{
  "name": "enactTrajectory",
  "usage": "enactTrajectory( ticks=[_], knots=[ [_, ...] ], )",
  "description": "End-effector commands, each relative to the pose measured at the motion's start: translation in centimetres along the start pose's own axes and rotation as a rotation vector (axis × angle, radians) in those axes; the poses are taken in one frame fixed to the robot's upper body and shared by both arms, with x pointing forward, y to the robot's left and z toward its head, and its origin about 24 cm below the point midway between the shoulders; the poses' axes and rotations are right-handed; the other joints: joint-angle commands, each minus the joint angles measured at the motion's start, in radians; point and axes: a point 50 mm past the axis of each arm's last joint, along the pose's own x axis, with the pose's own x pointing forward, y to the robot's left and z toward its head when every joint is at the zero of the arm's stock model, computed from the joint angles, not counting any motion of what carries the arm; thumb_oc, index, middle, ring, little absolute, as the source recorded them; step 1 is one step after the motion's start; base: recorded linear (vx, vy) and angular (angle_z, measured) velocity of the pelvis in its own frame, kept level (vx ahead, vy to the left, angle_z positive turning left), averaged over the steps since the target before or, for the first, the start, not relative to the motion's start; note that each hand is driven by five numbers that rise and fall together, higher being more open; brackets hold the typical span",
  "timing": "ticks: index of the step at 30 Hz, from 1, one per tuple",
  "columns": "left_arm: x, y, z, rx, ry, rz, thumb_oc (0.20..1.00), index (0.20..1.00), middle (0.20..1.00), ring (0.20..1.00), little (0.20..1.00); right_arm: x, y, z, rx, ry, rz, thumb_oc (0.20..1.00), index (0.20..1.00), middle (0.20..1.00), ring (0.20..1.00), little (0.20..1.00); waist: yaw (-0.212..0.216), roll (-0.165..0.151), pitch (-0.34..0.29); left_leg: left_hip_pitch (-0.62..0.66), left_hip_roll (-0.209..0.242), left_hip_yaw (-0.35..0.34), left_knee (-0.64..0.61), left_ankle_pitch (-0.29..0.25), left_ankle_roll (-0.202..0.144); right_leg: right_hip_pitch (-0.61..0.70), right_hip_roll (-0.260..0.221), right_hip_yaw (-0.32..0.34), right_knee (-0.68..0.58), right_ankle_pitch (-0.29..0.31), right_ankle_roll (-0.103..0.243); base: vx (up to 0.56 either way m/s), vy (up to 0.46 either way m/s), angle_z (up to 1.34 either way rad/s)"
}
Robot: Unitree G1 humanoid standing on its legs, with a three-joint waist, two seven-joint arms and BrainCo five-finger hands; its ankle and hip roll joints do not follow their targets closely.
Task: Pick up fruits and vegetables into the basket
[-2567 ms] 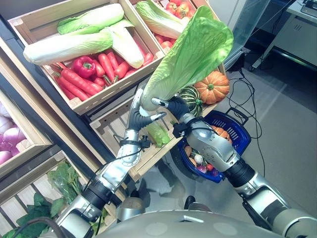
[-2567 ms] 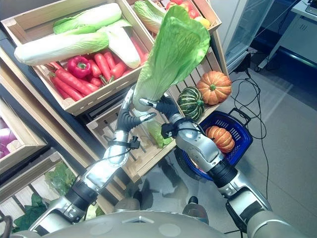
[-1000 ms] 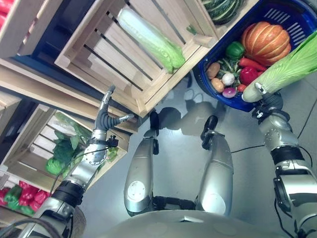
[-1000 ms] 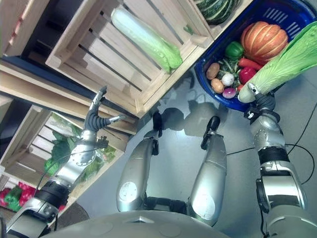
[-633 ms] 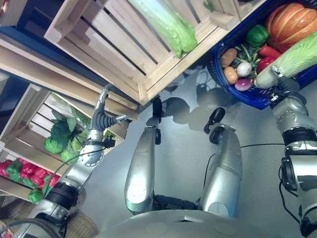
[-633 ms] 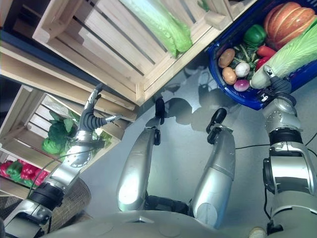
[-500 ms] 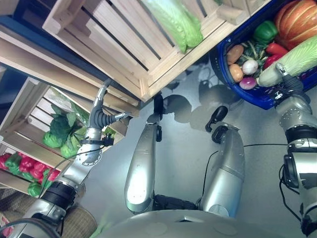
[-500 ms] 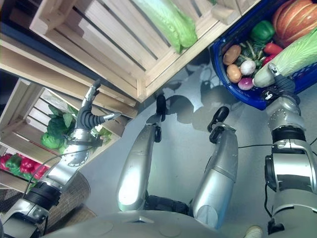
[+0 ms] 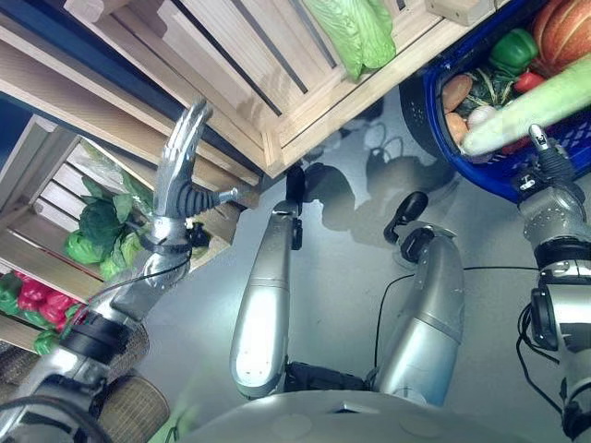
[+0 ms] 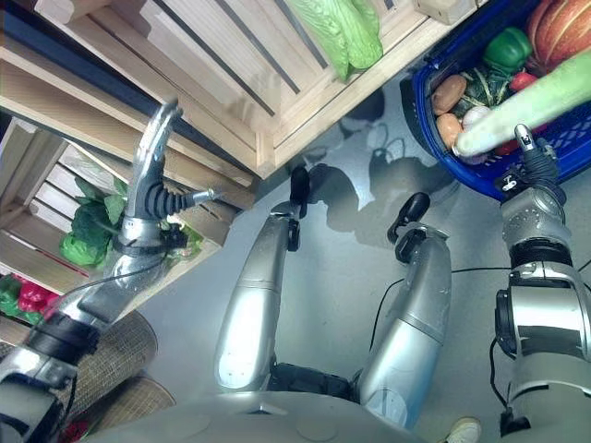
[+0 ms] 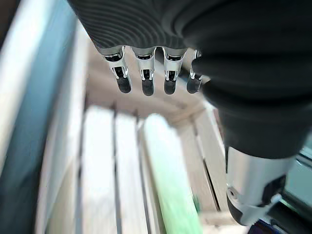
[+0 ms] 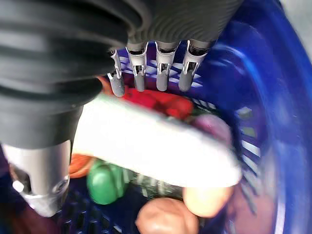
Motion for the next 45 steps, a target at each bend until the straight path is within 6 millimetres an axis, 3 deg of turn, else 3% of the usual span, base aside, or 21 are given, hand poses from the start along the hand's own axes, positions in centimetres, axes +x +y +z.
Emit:
enactTrajectory(
  ticks=[1, 6, 8, 9, 13, 22, 28, 31, 38, 43, 44, 45],
  knots=[
    [1.0, 1.5, 0.1, 0.169, -0.093, 0.155, 1.0, 1.0, 1.0, 1.0, 1.0, -0.9, -0.1, 0.7, -0.124, -0.158, -0.018, 1.0, 1.0, 1.0, 1.0, 1.0, -0.068, 0.05, -0.029, 0.043, -0.013, 0.037, -0.064, -0.054, 0.114, 0.062, 0.049, 0.016, -0.011, -0.035, 0.062, -0.01, 0.162, -0.11],
    [2.8, 3.0, -0.1, 0.352, -0.239, 0.251, 1.0, 1.0, 1.0, 1.0, 1.0, -3.2, 1.8, 0.4, -0.203, -0.295, 0.13, 1.0, 1.0, 1.0, 1.0, 1.0, -0.137, 0.035, -0.029, 0.118, 0.003, 0.07, -0.111, -0.04, 0.088, 0.113, 0.061, 0.037, -0.058, -0.025, 0.071, 0.0, 0.193, -0.26],
    [3.6, 3.8, -0.1, 0.458, -0.312, 0.292, 1.0, 1.0, 1.0, 1.0, 1.0, -5.1, 2.5, -0.4, -0.239, -0.359, 0.213, 1.0, 1.0, 1.0, 1.0, 1.0, -0.178, 0.027, -0.029, 0.169, 0.009, 0.087, -0.139, -0.035, 0.074, 0.15, 0.068, 0.053, -0.086, -0.023, 0.077, -0.02, 0.248, -0.27],
    [3.9, 4.1, -0.2, 0.49, -0.33, 0.308, 1.0, 1.0, 1.0, 1.0, 1.0, -5.7, 2.8, -0.4, -0.251, -0.39, 0.244, 1.0, 1.0, 1.0, 1.0, 1.0, -0.191, 0.026, -0.029, 0.165, 0.014, 0.1, -0.156, -0.007, 0.075, 0.144, 0.069, 0.046, -0.109, 0.008, 0.07, -0.06, 0.224, -0.21],
    [4.7, 5.0, -0.8, 0.677, -0.378, 0.318, 1.0, 1.0, 1.0, 1.0, 1.0, -8.0, 2.4, -1.1, -0.309, -0.457, 0.333, 1.0, 1.0, 1.0, 1.0, 1.0, -0.256, 0.02, -0.029, 0.236, 0.017, 0.13, -0.203, 0.004, 0.056, 0.196, 0.08, 0.072, -0.173, 0.031, 0.083, 0.0, 0.233, -0.3],
    [5.3, 5.0, -4.1, 0.896, -0.279, 0.081, 1.0, 1.0, 1.0, 1.0, 1.0, -10.7, 1.3, -1.3, -0.337, -0.482, 0.469, 1.0, 1.0, 1.0, 1.0, 1.0, -0.387, 0.037, -0.029, 0.362, 0.01, 0.197, -0.267, 0.009, 0.037, 0.275, 0.068, 0.138, -0.28, 0.074, 0.114, 0.04, 0.219, -0.31],
    [5.4, 3.6, -6.6, 0.952, -0.147, -0.129, 1.0, 1.0, 1.0, 1.0, 1.0, -11.4, 1.2, -0.6, -0.329, -0.52, 0.507, 1.0, 1.0, 1.0, 1.0, 1.0, -0.436, 0.049, -0.029, 0.36, 0.0, 0.228, -0.281, 0.01, 0.036, 0.257, 0.072, 0.172, -0.323, 0.099, 0.126, 0.03, 0.151, -0.23],
    [4.9, 2.5, -8.3, 0.943, -0.053, -0.269, 1.0, 1.0, 1.0, 1.0, 1.0, -11.6, 1.4, 0.0, -0.304, -0.539, 0.524, 1.0, 1.0, 1.0, 1.0, 1.0, -0.459, 0.05, -0.029, 0.347, -0.004, 0.243, -0.281, 0.01, 0.035, 0.243, 0.074, 0.187, -0.344, 0.114, 0.131, 0.02, 0.124, -0.21],
    [1.6, -0.1, -11.3, 0.731, 0.258, -0.543, 1.0, 1.0, 1.0, 1.0, 1.0, -12.2, 1.5, 0.7, -0.275, -0.593, 0.527, 1.0, 1.0, 1.0, 1.0, 1.0, -0.494, 0.051, -0.029, 0.3, -0.013, 0.276, -0.239, -0.006, 0.038, 0.201, 0.076, 0.223, -0.366, 0.138, 0.136, 0.03, 0.103, -0.14],
    [-0.7, -0.3, -12.8, 0.721, 0.39, -0.609, 1.0, 1.0, 1.0, 1.0, 1.0, -12.2, 1.6, 1.3, -0.272, -0.619, 0.52, 1.0, 1.0, 1.0, 1.0, 1.0, -0.501, 0.052, -0.029, 0.265, -0.015, 0.289, -0.2, -0.027, 0.043, 0.173, 0.072, 0.238, -0.365, 0.142, 0.138, 0.05, 0.101, -0.09],
    [-1.1, -0.4, -12.9, 0.718, 0.401, -0.621, 1.0, 1.0, 1.0, 1.0, 1.0, -12.2, 1.5, 1.2, -0.278, -0.615, 0.518, 1.0, 1.0, 1.0, 1.0, 1.0, -0.5, 0.051, -0.029, 0.28, -0.015, 0.278, -0.187, -0.056, 0.036, 0.19, 0.072, 0.241, -0.354, 0.111, 0.145, 0.02, 0.07, -0.02],
    [-1.2, -0.2, -13.2, 0.718, 0.424, -0.617, 1.0, 1.0, 1.0, 1.0, 1.0, -12.2, 1.6, 1.5, -0.277, -0.629, 0.518, 1.0, 1.0, 1.0, 1.0, 1.0, -0.5, 0.051, -0.029, 0.254, -0.016, 0.29, -0.19, -0.031, 0.045, 0.165, 0.071, 0.241, -0.364, 0.143, 0.138, 0.01, 0.067, -0.04]
  ],
)
